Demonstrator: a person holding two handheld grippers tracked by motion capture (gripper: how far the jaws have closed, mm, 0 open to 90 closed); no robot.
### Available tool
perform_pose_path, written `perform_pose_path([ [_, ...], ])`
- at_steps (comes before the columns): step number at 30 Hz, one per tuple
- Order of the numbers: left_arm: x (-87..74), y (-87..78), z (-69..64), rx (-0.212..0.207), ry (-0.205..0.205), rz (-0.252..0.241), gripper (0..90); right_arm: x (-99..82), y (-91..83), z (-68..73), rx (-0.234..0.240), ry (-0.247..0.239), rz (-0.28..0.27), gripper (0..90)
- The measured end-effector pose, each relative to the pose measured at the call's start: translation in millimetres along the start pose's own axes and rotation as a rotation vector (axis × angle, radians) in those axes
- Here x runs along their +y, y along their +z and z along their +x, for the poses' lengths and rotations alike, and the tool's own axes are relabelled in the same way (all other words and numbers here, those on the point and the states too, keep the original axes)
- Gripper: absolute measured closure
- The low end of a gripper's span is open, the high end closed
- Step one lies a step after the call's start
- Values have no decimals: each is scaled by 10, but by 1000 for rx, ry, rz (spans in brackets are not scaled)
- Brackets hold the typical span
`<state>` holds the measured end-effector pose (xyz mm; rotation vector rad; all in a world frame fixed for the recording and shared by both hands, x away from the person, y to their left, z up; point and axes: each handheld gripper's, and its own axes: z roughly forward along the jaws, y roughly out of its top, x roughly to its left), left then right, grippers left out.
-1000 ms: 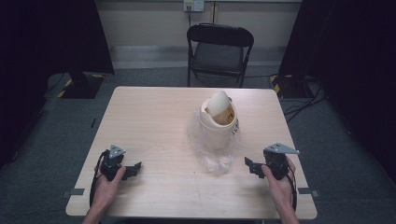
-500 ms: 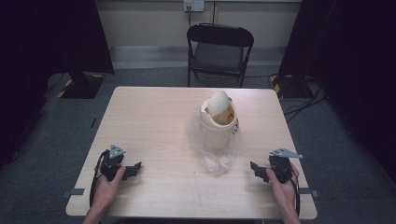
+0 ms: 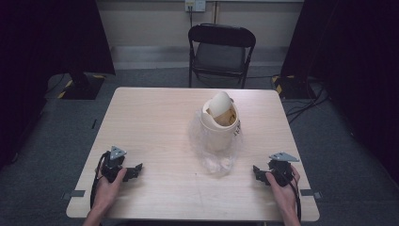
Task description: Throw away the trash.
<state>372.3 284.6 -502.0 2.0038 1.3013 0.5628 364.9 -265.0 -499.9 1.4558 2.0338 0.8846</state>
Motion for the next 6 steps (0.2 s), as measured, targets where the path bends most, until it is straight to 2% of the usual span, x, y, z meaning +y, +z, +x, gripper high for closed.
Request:
perform_pose_path([
  [6, 0, -1, 1, -1, 1, 2, 106, 0, 1, 1, -2, 0, 0, 138],
])
